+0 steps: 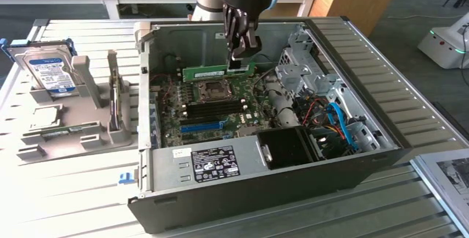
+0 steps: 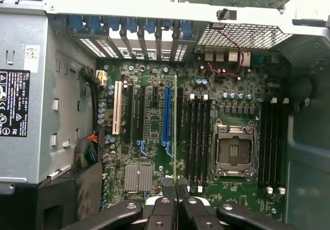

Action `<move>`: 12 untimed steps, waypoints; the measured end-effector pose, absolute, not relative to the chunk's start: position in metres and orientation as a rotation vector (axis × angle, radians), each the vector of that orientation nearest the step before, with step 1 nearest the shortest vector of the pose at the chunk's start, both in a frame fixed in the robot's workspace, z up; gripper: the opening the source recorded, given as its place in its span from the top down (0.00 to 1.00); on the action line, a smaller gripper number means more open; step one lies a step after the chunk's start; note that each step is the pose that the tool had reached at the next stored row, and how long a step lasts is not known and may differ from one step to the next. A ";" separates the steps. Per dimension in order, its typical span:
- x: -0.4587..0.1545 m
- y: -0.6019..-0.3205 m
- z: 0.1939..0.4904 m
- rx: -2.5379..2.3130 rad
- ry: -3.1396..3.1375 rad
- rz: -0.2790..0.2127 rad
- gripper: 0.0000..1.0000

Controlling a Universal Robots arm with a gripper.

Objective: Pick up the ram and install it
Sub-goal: 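Pick up the ram and move it above insertion slot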

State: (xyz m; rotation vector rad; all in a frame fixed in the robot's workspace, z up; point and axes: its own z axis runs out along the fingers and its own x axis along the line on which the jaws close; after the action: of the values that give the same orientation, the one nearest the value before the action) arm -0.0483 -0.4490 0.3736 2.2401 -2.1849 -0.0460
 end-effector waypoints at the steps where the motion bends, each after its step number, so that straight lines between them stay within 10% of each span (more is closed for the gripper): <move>1: -0.048 -0.449 0.374 2.240 -2.185 -0.046 0.88; 12: -0.048 -0.434 0.371 2.240 -2.185 -0.046 0.88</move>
State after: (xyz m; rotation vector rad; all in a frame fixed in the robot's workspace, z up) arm -0.0483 -0.4341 0.3709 2.2401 -2.1849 -0.0460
